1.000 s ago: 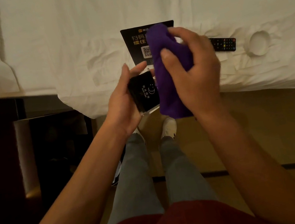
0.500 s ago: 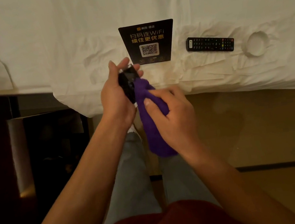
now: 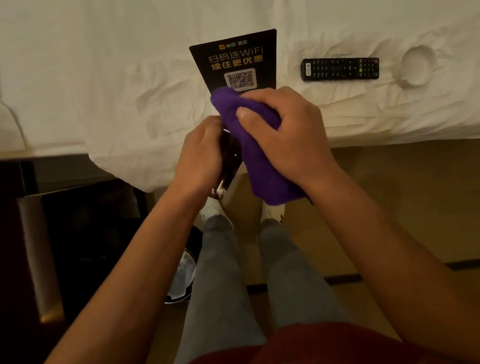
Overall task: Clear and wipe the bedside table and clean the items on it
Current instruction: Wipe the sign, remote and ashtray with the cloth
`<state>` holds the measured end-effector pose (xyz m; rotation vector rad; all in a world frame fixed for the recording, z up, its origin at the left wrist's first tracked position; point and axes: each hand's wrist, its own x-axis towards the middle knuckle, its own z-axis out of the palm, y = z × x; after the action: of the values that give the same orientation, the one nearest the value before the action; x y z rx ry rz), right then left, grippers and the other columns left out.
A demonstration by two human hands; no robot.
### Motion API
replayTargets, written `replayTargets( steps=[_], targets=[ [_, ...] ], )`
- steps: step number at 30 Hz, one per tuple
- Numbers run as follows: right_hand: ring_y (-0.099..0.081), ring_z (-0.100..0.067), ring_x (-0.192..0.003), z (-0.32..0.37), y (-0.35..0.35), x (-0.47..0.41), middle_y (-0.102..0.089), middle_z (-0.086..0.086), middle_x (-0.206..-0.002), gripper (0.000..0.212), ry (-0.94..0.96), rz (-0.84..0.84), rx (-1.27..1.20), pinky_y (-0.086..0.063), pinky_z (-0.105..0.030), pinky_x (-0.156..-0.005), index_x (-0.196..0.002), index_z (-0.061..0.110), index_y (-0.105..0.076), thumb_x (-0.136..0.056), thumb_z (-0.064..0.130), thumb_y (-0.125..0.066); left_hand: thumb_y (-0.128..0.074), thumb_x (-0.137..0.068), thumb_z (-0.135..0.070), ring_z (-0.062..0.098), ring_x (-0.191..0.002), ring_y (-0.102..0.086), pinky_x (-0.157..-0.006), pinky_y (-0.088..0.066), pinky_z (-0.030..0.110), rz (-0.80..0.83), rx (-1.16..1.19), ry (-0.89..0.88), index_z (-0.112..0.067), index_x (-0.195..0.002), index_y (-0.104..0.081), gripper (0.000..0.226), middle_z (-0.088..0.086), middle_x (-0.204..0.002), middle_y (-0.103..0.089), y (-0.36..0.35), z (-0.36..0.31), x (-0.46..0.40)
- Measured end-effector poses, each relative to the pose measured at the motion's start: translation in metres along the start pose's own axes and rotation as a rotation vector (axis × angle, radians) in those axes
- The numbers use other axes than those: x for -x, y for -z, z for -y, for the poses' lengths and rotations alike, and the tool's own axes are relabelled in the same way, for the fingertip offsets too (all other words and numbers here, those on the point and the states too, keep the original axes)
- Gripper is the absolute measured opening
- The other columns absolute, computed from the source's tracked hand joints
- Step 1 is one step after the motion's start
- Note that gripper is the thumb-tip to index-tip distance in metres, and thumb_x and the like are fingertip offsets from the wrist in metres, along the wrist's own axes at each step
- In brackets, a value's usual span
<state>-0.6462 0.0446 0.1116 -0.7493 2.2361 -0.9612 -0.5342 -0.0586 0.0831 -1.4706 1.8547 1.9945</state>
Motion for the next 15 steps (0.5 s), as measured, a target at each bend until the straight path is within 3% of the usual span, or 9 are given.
replayTargets(
  steps=[2,4,6,8,10,12,15],
  targets=[
    [-0.063,-0.008,-0.098,-0.001,-0.004,0.008,-0.068,0.000,-0.110,0.028,0.004,0.032,0.010,-0.049,-0.019,-0.085,-0.123,0.020,-0.072,-0.102,0.035,-0.062,-0.037,-0.106,-0.024,0.011,-0.088,-0.066,-0.074,-0.051,0.032,-0.099,-0.121,-0.030,-0.019,-0.111,-0.059,0.023,-0.002,-0.099,-0.068,0.001,0.002,-0.006],
    [-0.063,-0.008,-0.094,-0.002,-0.006,0.019,-0.069,0.000,-0.105,0.024,-0.032,0.066,-0.035,-0.051,-0.024,-0.083,-0.117,0.019,-0.074,-0.103,0.034,-0.062,-0.036,-0.106,-0.026,0.009,-0.087,-0.066,-0.072,-0.053,0.029,-0.131,-0.196,-0.056,-0.020,-0.113,-0.055,0.021,-0.003,-0.098,-0.068,0.002,0.007,-0.006],
    [-0.064,-0.006,-0.094,-0.004,-0.003,0.029,-0.070,0.002,-0.104,0.021,-0.035,0.102,-0.092,-0.051,-0.023,-0.084,-0.116,0.021,-0.075,-0.101,0.032,-0.065,-0.037,-0.106,-0.024,0.009,-0.081,-0.066,-0.068,-0.053,0.027,-0.140,-0.157,-0.048,-0.018,-0.109,-0.056,0.020,-0.001,-0.095,-0.069,0.003,0.015,-0.003],
    [-0.063,-0.003,-0.095,-0.006,0.003,0.039,-0.069,0.008,-0.103,0.021,0.027,0.212,-0.104,-0.047,-0.013,-0.083,-0.116,0.027,-0.076,-0.097,0.033,-0.069,-0.040,-0.105,-0.016,0.015,-0.084,-0.062,-0.070,-0.051,0.029,-0.171,-0.062,-0.020,-0.012,-0.104,-0.059,0.020,0.002,-0.094,-0.067,0.005,0.022,-0.001],
    [-0.064,-0.003,-0.095,-0.008,0.007,0.050,-0.068,0.013,-0.101,0.022,0.065,0.320,-0.129,-0.046,-0.010,-0.081,-0.116,0.035,-0.076,-0.095,0.038,-0.070,-0.041,-0.106,-0.016,0.017,-0.090,-0.059,-0.070,-0.050,0.020,-0.214,0.063,0.056,-0.011,-0.099,-0.064,0.024,0.002,-0.094,-0.064,0.006,0.025,-0.002],
    [-0.065,-0.004,-0.098,-0.012,0.007,0.057,-0.069,0.014,-0.103,0.022,0.039,0.289,-0.187,-0.049,-0.014,-0.082,-0.117,0.034,-0.075,-0.096,0.036,-0.069,-0.041,-0.109,-0.035,0.015,-0.087,-0.067,-0.069,-0.053,0.021,-0.218,0.201,0.180,-0.015,-0.096,-0.070,0.038,0.001,-0.091,-0.070,0.006,0.021,-0.002],
    [-0.066,-0.004,-0.103,-0.017,0.008,0.055,-0.070,0.014,-0.108,0.020,-0.039,0.104,-0.262,-0.055,-0.028,-0.090,-0.117,0.030,-0.072,-0.097,0.029,-0.068,-0.042,-0.102,-0.061,0.017,-0.089,-0.075,-0.078,-0.061,0.038,-0.118,0.492,0.334,-0.016,-0.105,-0.071,0.053,0.003,-0.093,-0.076,0.005,0.014,0.001]
  ],
)
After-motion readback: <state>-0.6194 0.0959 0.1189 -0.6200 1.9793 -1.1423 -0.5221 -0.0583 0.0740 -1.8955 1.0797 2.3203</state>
